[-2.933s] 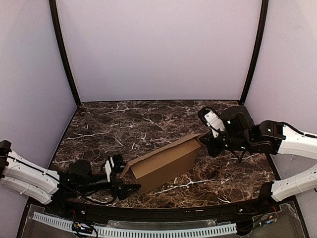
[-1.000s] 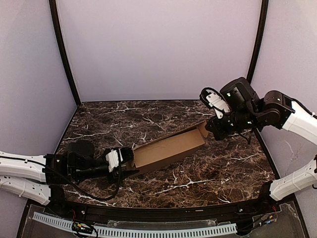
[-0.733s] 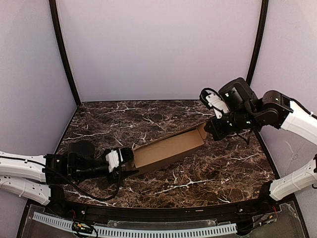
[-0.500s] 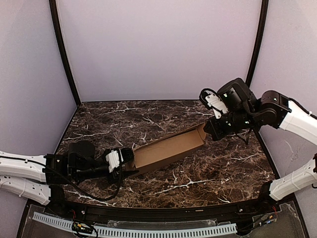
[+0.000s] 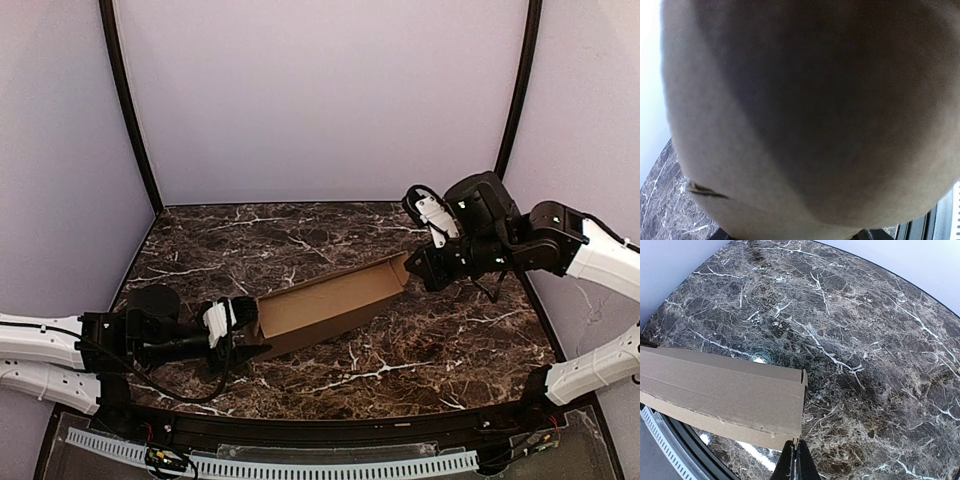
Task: Fold the paper box
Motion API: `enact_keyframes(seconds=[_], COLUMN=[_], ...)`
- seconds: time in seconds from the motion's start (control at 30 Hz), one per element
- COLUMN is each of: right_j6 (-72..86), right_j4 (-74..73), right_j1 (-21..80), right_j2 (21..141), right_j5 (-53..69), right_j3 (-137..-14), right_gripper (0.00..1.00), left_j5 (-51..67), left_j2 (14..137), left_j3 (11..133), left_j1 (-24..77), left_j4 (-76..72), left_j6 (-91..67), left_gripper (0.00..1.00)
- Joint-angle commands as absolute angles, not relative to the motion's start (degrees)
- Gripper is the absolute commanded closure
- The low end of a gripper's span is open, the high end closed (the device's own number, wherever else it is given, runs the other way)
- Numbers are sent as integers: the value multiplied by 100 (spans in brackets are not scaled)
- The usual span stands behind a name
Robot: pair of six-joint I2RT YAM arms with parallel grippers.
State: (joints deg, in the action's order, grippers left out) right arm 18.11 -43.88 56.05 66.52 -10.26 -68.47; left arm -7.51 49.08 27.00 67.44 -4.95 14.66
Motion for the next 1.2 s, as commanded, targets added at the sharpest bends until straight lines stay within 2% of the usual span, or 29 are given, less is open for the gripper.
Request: enact_keyframes(seconds=[0.0, 0.4, 0.6, 0.9, 1.0, 1.17], right_j6=[1775, 1872, 1636, 1048, 877, 525], right_j4=[-3731, -3137, -3057, -3146, -3340, -3487], right_j1=[5716, 5936, 5934, 5932, 5925, 5931], right_j2=[6489, 6164, 5902, 5410, 5105, 4798], right_j5=[-755, -981, -1126, -649, -614, 424], right_j3=[-6591, -5958, -5985, -5957, -5931, -5709], right_gripper=[100, 100, 81, 41, 31, 16], left_j5=[-504, -331, -156, -18, 115, 342], left_j2=[4787, 4901, 4956, 4658, 4458, 4154], left_j3=[2605, 2565, 2586, 2512, 2470, 2394], left_j1=[6728, 6736, 6732, 6732, 6732, 6732], left_j4=[-615, -1096, -1133, -923, -856, -647], left_j6=[1231, 670, 533, 437, 410, 284], left_gripper=[96, 97, 97, 98, 98, 98])
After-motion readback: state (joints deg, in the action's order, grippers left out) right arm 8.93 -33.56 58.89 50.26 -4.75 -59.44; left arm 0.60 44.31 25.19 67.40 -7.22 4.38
